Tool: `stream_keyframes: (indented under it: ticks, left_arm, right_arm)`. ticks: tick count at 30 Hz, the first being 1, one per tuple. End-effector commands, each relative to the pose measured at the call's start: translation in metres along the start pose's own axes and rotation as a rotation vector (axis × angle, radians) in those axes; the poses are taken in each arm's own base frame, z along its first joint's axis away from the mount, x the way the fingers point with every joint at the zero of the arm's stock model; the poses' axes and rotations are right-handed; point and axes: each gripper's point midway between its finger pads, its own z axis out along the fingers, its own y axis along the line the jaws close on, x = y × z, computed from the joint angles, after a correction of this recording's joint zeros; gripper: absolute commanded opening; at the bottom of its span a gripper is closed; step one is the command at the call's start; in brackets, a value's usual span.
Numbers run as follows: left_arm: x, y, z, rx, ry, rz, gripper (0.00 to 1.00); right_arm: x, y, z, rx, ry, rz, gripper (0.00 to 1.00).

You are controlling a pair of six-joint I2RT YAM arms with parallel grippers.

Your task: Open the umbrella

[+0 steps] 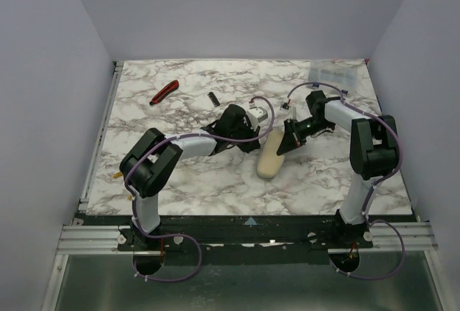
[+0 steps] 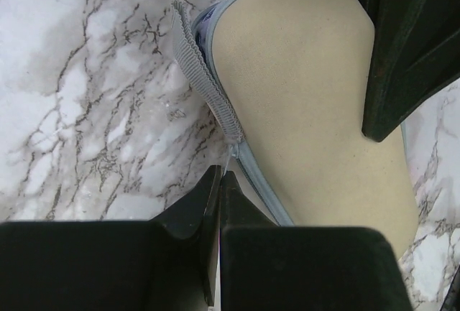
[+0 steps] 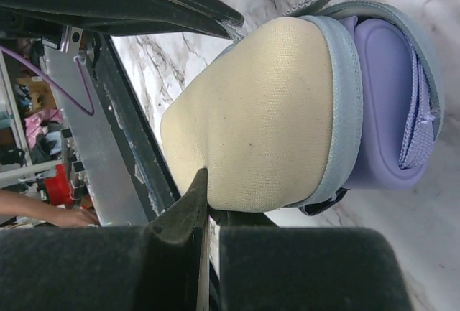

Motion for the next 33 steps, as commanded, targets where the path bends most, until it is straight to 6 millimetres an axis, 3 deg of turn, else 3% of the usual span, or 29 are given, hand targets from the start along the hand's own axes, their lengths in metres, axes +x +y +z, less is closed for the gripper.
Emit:
stream_keyframes:
  ticks: [1, 3, 7, 9, 13, 15, 17, 20, 26, 33]
  left_arm:
    - [-0.023, 0.017, 0.003, -0.039, -0.043, 0.003, 0.00]
    - [-0.023, 0.017, 0.000, -0.034, -0.036, -0.009, 0.00]
    - [-0.021, 0.025, -0.020, -0.042, -0.040, -0.053, 0.33]
    - [-0.022, 0.028, -0.035, -0.041, -0.058, -0.060, 0.43]
    - [-0.025, 0.036, -0.063, -0.063, -0.080, -0.070, 0.58]
    - [-0.028, 0.036, -0.075, -0.065, -0.095, -0.070, 0.73]
    - [-0.031, 0.031, -0.085, -0.052, -0.107, -0.060, 0.87]
    - [-0.039, 0.022, -0.098, -0.038, -0.133, -0.033, 0.97]
    - [-0.052, 0.009, -0.115, -0.018, -0.173, -0.003, 0.98]
    - [-0.051, 0.011, -0.116, -0.060, -0.151, -0.078, 0.99]
  right_arm:
    - [-0.003, -0.001, 0.001, 0.007, 0.026, -0.001, 0.00]
    - [-0.007, -0.001, -0.001, 0.016, 0.022, 0.010, 0.10]
    - [-0.009, 0.004, -0.005, 0.025, 0.033, 0.061, 0.46]
    - [-0.010, 0.011, -0.008, 0.008, 0.028, 0.066, 0.54]
    - [-0.021, 0.031, -0.013, -0.049, -0.023, 0.055, 0.61]
    - [-0.028, 0.041, -0.013, -0.092, -0.049, 0.055, 0.65]
    - [-0.034, 0.045, -0.013, -0.115, -0.065, 0.049, 0.68]
    - [-0.041, 0.048, -0.011, -0.141, -0.085, 0.042, 0.69]
    - [-0.061, 0.064, -0.002, -0.181, -0.111, -0.004, 0.71]
    - [-0.081, 0.067, 0.030, -0.154, -0.127, -0.018, 0.75]
